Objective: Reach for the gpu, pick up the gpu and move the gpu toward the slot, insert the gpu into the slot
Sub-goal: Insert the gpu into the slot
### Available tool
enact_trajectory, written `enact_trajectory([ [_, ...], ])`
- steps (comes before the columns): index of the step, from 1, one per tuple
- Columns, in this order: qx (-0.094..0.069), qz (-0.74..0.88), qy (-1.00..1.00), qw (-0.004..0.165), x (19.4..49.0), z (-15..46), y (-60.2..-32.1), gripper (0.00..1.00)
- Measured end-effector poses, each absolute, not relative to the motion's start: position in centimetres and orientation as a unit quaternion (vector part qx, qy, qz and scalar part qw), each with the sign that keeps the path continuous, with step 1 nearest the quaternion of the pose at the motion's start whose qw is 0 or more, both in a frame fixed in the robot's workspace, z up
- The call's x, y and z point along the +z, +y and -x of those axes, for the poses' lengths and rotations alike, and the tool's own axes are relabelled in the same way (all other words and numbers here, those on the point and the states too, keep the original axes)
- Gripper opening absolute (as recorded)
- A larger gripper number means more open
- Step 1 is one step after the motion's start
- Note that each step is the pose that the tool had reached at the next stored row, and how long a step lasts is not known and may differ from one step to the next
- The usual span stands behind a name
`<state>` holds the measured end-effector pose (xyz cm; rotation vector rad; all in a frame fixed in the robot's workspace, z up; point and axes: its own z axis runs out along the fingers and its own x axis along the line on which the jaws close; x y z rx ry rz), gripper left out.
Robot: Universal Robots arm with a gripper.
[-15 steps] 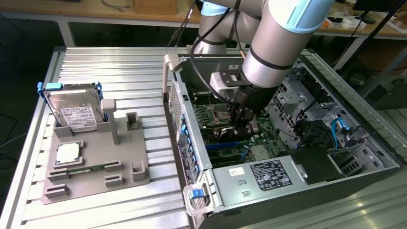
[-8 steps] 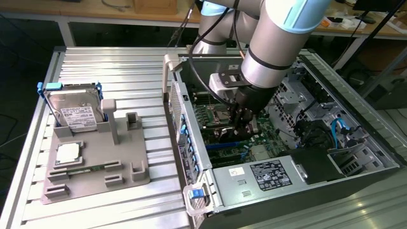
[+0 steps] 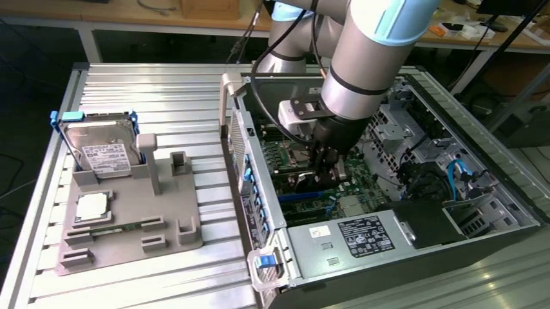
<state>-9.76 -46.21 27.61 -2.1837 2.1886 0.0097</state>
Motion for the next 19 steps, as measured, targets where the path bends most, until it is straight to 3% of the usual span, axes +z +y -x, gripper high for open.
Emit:
enact_trajectory([
  [19,0.01,0.706,0.708,0.028,27.35,9.77,-46.48,0.27],
])
